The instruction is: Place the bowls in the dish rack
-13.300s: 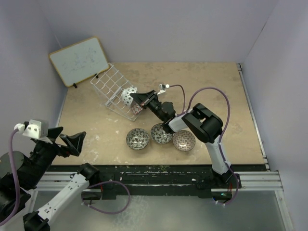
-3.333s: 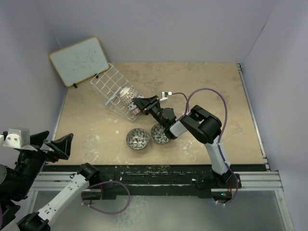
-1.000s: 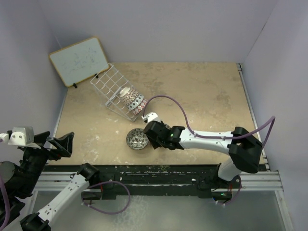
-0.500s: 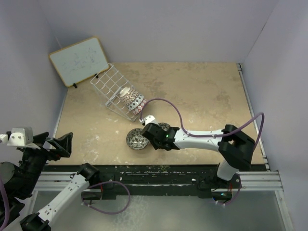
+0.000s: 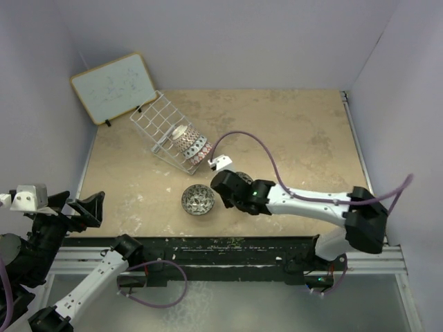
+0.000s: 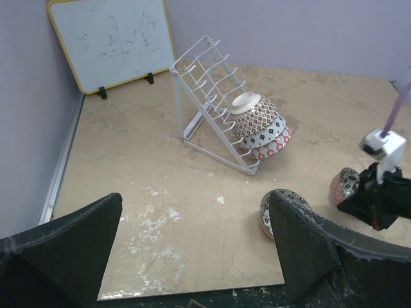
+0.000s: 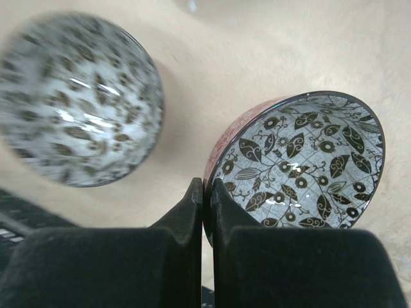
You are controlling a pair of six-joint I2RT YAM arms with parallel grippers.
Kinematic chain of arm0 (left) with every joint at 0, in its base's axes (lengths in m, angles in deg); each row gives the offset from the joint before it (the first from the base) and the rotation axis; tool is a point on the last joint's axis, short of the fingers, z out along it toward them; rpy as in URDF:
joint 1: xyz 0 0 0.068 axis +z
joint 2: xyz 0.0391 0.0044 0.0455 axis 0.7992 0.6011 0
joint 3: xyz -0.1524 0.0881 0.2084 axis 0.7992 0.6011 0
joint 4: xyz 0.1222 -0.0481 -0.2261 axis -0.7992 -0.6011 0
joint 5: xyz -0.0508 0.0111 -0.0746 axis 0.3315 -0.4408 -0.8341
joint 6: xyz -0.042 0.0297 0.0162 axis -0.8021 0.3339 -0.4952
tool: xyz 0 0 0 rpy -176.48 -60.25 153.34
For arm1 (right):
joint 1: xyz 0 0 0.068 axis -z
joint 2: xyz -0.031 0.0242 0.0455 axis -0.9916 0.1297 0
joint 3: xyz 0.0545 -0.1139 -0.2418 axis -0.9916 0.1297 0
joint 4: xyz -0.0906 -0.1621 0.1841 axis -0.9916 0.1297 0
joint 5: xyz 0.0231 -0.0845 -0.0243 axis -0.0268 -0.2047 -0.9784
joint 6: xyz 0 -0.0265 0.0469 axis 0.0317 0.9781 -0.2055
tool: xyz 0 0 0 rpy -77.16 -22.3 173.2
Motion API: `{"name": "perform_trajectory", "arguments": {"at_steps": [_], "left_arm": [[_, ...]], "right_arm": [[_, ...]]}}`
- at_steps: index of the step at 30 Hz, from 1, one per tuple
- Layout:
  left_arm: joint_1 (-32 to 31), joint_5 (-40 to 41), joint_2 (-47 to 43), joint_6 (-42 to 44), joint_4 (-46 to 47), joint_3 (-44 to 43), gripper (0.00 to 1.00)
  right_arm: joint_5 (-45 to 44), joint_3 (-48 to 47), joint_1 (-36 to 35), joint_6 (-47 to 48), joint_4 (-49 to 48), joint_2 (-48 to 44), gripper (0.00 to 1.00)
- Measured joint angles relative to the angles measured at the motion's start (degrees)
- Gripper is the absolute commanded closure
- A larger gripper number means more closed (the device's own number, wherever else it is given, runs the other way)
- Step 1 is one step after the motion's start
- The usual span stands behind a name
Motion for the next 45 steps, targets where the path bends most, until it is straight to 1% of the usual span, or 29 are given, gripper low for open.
{"name": "perform_trajectory", "arguments": {"at_steps": [3,6,8,12,13,15,17,18,21,24,27,30,38,45], "left_arm": [[0.00,-0.02,0.00,0.00,0.04,0.00,0.01],[0.00,-0.04,0.00,0.00,0.09,0.00,0.01],[0.00,-0.11,0.00,0.00,0.15,0.00,0.01],[0.00,-0.70,0.04,0.00,0.44,-0.24,0.01],[-0.02,-0.81,0.04,0.00,0.46,-0.39,0.01],[-0.02,-1.03,0.07,0.00,0.42,-0.94,0.01],[0.00,-1.11,0.07,0.00,0.31,-1.88,0.01],[-0.02,-1.11,0.09,0.00,0.15,-2.29,0.01],[-0.02,-1.09,0.35,0.02,-0.39,-4.22,0.01],[-0.02,-0.90,0.46,0.02,-0.63,-5.77,0.01],[-0.02,-0.66,0.50,0.02,-0.90,-6.60,0.01],[0.00,-0.48,0.66,0.04,-1.29,-6.99,0.01],[-0.02,-0.46,1.33,0.04,-1.75,-6.97,0.01],[-0.02,-0.46,1.36,0.07,-1.77,-6.97,0.01]], "right_arm": [[1.57,-0.52,0.13,-0.22,-2.49,-6.69,1.00],[5.27,-0.98,1.20,-0.57,-11.67,-13.60,1.00],[8.96,-1.07,2.69,-1.51,-19.58,-16.59,1.00],[20.59,0.90,10.03,-7.69,-41.64,-17.59,1.00],[23.26,1.90,12.24,-10.03,-48.46,-16.68,1.00],[26.84,2.78,15.32,-13.88,-59.17,-13.33,1.00],[30.56,2.80,17.44,-18.64,-70.90,-7.50,1.00],[31.78,2.80,17.88,-20.44,-74.23,-5.49,1.00],[36.24,2.73,19.37,-27.76,-88.21,2.64,1.00],[38.42,0.92,20.74,-34.88,-96.74,9.81,1.00],[37.94,-1.36,22.08,-39.58,-101.07,15.17,1.00],[35.93,-3.32,22.75,-42.05,-103.16,19.37,1.00],[30.27,-7.76,22.64,-44.68,-105.15,25.11,1.00],[26.08,-14.36,20.68,-48.87,-106.92,31.91,1.00]]}}
